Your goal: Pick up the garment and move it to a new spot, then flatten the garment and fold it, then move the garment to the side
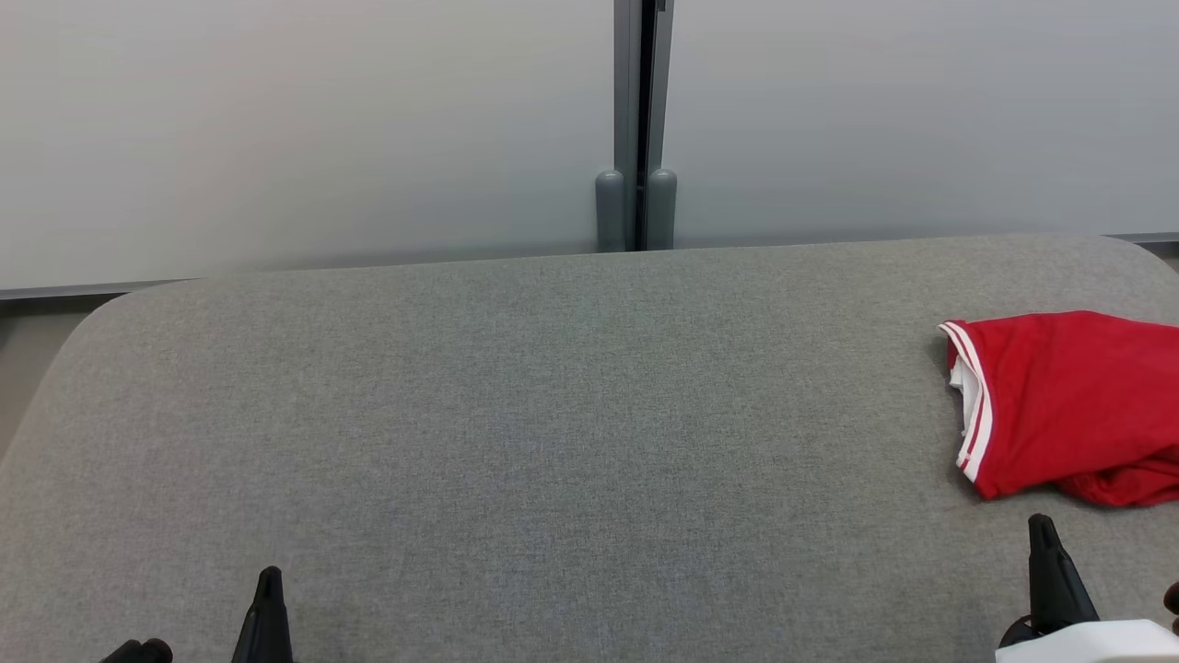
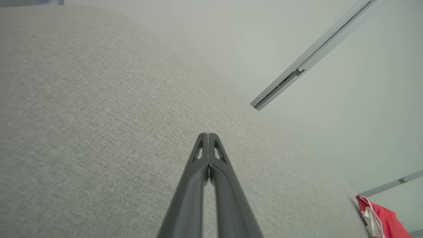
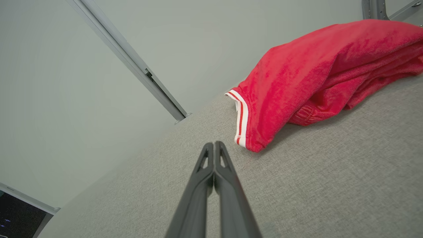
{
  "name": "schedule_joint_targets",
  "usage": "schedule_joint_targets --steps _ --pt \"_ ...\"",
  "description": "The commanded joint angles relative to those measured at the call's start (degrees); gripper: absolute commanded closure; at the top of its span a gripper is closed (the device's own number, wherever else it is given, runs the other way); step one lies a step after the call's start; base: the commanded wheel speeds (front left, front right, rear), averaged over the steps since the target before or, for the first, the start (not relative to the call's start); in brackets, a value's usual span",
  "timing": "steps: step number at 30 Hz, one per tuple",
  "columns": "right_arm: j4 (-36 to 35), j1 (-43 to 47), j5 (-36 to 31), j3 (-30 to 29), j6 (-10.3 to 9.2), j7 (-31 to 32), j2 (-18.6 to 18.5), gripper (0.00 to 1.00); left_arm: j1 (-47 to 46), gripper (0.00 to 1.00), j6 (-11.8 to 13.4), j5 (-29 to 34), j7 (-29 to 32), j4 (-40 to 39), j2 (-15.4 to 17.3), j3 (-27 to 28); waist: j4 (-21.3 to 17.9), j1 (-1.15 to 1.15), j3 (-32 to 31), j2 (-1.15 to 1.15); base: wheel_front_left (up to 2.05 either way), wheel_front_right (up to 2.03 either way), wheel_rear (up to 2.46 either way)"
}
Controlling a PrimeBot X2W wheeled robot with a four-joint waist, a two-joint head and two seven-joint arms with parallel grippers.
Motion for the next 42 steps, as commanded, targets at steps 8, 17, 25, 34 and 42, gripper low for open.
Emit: schedule_joint_targets --steps 8,17,25,34,42 --pt "-0.29 -2.40 7.50 -0.44 0.00 1.81 -0.69 1.00 -3.04 1.00 -0.97 -6.70 1.76 -0.96 0.51 0.79 0.00 0.00 0.14 0.00 0.00 0.00 0.00" --pt "0.06 -3.60 14.46 -0.58 0.00 3.57 -0.78 1.00 -4.58 1.00 -1.60 -12.99 3.47 -1.08 0.57 1.27 0.00 0.00 0.31 0.00 0.00 0.00 0.00" --pt "0.32 -4.54 20.17 -0.66 0.00 4.93 -0.86 1.00 -5.77 1.00 -2.07 -18.16 4.87 -1.17 0.63 1.67 -0.01 0.00 0.46 0.00 0.00 0.00 0.00" --pt "0.58 -5.53 26.05 -0.76 0.00 6.42 -0.92 1.00 -6.96 1.00 -2.57 -23.50 6.35 -1.24 0.68 2.07 -0.01 0.00 0.63 0.00 0.00 0.00 0.00" --pt "0.82 -6.37 30.91 -0.83 -0.01 7.63 -0.98 1.00 -8.01 1.00 -3.01 -27.93 7.49 -1.31 0.73 2.42 -0.01 0.00 0.78 0.00 0.00 0.00 0.00"
